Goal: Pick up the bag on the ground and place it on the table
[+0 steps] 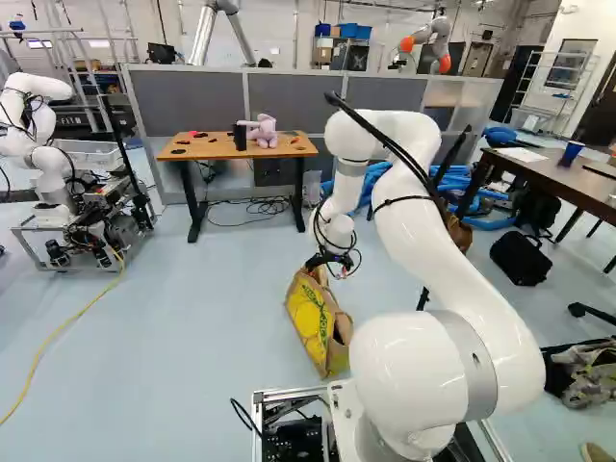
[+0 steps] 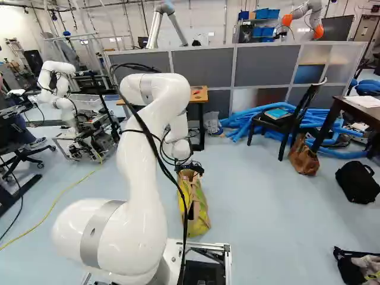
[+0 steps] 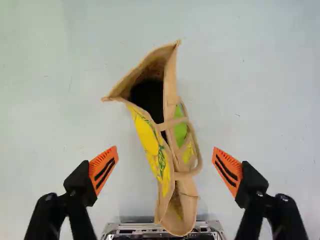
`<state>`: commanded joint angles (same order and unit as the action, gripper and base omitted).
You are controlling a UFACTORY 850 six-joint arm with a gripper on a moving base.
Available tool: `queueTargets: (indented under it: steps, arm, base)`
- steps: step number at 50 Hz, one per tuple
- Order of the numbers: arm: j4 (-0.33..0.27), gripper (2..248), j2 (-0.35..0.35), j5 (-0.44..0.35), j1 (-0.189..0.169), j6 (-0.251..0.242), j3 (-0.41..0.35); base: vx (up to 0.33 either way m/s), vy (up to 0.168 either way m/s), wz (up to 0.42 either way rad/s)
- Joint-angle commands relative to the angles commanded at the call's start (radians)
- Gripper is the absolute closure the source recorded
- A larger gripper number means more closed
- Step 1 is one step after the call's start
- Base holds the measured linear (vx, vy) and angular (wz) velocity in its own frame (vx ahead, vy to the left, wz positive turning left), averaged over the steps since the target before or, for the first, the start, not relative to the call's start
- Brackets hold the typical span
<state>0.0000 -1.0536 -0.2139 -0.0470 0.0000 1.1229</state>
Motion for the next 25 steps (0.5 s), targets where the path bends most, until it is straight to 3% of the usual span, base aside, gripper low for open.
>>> queueTargets:
  steps: [25]
  arm:
    - [0.0, 3, -0.093, 0.0, 0.0, 0.0, 0.069]
  base:
    - [0.0, 0.0, 0.0]
